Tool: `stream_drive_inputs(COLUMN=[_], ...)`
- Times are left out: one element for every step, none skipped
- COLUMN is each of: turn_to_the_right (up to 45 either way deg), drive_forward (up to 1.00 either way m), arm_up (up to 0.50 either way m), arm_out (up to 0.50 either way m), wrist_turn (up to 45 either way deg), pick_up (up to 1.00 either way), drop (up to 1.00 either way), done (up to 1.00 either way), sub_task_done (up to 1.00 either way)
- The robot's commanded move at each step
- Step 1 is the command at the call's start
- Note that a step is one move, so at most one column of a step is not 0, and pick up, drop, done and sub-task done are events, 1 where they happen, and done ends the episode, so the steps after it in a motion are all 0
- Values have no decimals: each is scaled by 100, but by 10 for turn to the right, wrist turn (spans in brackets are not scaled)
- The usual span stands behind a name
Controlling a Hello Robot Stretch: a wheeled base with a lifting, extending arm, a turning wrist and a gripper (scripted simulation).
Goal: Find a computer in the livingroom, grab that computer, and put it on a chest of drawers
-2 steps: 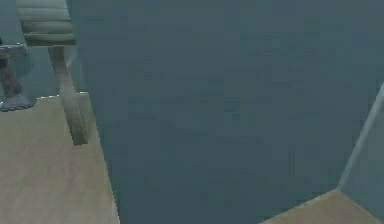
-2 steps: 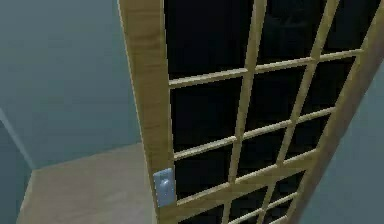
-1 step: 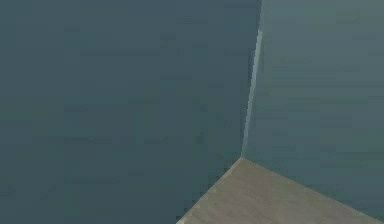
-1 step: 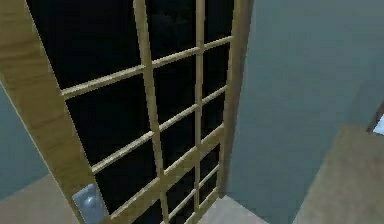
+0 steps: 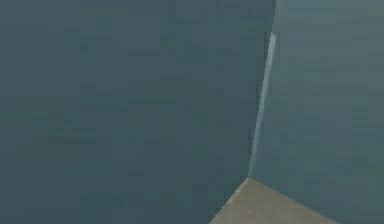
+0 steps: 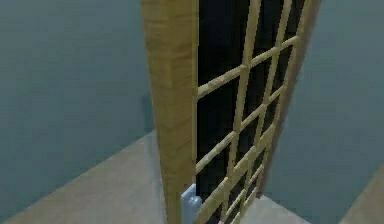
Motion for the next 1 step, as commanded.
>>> stream_drive_inputs(turn_to_the_right=[390], drive_forward=[0], arm_up=[0], arm_out=[0], wrist_turn=[0], pick_up=[0], drop=[0], done=[0], sub_task_done=[0])
